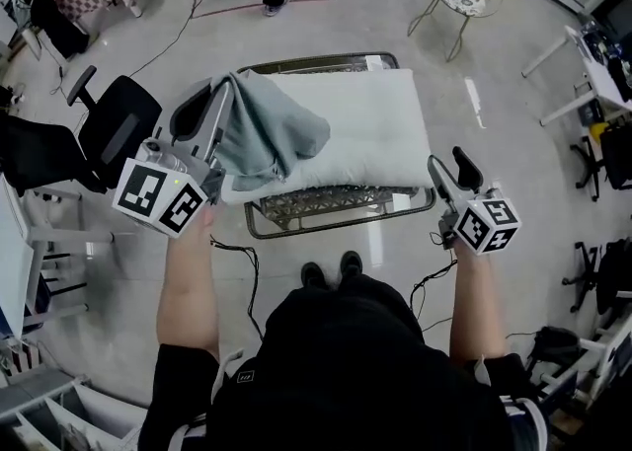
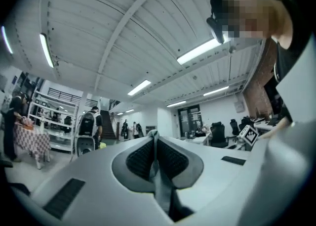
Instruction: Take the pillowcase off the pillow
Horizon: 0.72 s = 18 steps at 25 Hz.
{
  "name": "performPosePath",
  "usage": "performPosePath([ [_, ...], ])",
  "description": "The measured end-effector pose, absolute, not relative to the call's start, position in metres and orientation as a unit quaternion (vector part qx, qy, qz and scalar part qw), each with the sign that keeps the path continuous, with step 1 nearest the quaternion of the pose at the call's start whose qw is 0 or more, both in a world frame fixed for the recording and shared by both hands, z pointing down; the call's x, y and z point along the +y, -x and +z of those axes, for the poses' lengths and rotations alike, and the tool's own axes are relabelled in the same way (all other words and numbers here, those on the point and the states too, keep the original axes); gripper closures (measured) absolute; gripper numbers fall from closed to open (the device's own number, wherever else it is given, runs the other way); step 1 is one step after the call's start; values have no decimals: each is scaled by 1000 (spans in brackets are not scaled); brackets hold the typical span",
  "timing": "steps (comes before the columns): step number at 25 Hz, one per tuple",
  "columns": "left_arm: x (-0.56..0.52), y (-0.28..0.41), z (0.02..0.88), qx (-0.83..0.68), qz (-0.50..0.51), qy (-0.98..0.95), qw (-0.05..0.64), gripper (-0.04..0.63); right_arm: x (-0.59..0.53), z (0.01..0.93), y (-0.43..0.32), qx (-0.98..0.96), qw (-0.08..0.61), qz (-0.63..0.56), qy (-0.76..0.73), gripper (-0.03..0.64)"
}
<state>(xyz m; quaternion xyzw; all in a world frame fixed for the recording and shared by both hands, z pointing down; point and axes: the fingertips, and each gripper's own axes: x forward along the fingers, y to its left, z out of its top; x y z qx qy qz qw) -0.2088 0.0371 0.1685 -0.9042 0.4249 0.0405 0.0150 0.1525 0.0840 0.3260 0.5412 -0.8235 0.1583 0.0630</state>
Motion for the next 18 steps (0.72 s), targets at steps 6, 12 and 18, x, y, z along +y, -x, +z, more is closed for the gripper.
performPosePath([
  [6, 19, 244, 284, 508, -21, 858, -79, 578, 81, 337, -157, -830, 64, 169, -527, 339],
  [12, 1, 220, 388, 509, -95, 842, -149, 578, 68, 382, -165, -830, 79, 209, -511, 338],
  [18, -31, 164, 432, 465, -164, 854, -167, 520, 68, 416, -164, -833, 85, 245, -489, 339],
])
